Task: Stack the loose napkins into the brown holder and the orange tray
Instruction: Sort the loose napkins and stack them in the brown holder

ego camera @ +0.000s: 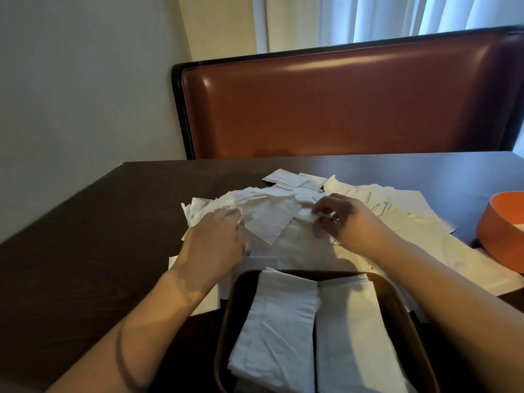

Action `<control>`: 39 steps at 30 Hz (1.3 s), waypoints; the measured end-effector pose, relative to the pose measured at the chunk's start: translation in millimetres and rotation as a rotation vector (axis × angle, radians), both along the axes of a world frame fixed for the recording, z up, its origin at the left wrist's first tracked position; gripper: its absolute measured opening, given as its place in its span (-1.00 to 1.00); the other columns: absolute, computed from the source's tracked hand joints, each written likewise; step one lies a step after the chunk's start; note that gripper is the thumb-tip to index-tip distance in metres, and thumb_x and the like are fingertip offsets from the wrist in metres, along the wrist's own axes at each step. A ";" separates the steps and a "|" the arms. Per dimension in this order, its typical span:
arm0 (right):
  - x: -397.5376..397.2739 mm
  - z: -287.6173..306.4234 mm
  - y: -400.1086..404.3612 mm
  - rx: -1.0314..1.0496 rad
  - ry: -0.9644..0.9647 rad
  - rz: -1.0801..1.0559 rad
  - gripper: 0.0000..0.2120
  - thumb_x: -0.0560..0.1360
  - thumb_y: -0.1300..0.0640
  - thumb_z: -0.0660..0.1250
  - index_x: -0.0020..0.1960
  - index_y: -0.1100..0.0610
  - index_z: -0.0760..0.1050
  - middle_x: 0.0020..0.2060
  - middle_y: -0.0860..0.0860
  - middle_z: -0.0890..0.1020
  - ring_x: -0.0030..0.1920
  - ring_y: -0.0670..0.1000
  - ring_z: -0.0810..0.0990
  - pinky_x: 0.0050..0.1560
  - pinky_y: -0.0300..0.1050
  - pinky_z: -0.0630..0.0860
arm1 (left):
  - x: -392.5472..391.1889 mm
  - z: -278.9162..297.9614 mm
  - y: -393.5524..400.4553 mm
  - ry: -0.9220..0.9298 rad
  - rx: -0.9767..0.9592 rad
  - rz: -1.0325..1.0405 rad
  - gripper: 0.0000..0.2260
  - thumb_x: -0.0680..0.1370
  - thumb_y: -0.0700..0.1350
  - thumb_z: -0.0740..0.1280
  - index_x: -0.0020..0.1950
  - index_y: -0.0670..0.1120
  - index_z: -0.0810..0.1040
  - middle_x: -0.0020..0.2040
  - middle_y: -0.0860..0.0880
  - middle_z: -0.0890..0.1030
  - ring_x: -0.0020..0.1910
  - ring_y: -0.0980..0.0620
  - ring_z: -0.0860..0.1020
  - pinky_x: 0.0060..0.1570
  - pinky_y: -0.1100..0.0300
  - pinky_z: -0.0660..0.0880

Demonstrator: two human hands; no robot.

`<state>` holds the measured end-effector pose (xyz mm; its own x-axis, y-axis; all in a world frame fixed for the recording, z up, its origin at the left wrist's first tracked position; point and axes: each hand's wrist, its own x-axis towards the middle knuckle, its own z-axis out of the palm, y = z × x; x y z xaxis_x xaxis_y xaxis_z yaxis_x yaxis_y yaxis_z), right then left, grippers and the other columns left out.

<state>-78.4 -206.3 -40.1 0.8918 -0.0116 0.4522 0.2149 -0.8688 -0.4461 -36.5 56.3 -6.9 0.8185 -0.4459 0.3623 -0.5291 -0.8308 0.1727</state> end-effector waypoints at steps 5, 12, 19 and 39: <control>2.9 -3.0 -0.8 0.026 -0.107 -0.018 -0.86 0.47 0.35 0.38 -0.01 0.19 0.62 -0.12 0.05 0.60 -0.12 0.11 0.57 -0.10 0.00 0.55 | -5.7 15.8 -1.0 0.014 -0.223 0.034 -0.68 0.69 -0.04 0.10 -0.19 -0.10 0.46 -0.28 0.00 0.48 -0.26 0.02 0.50 -0.25 0.12 0.37; -6.5 9.5 2.7 0.221 -0.256 -0.060 -0.98 0.53 0.22 0.33 -0.07 0.14 0.53 -0.20 -0.01 0.60 -0.14 -0.01 0.53 -0.11 -0.03 0.51 | -9.1 45.6 -32.1 0.758 -1.377 -0.149 -0.69 0.65 0.06 0.19 0.19 -0.16 0.50 0.13 -0.32 0.58 -0.03 -0.23 0.63 -0.46 0.08 0.57; -5.9 1.6 -4.0 0.205 -0.090 0.004 -0.89 0.55 0.13 0.39 -0.07 0.17 0.59 -0.19 0.01 0.60 -0.20 -0.09 0.55 -0.19 -0.14 0.44 | 4.4 38.8 -70.6 1.554 -1.766 -0.289 -0.52 0.57 0.18 0.24 0.09 -0.22 0.65 0.14 -0.23 0.64 0.10 -0.20 0.61 -0.37 0.18 0.61; -32.6 45.3 11.3 1.103 0.115 0.303 -0.71 0.47 0.16 0.42 0.13 0.29 0.58 0.01 0.23 0.67 0.01 0.16 0.66 0.06 -0.02 0.64 | 12.8 12.0 -69.7 1.406 -1.350 -0.323 -0.50 0.50 0.14 0.26 0.29 -0.16 0.53 0.19 -0.21 0.63 0.14 -0.21 0.59 0.22 -0.23 0.42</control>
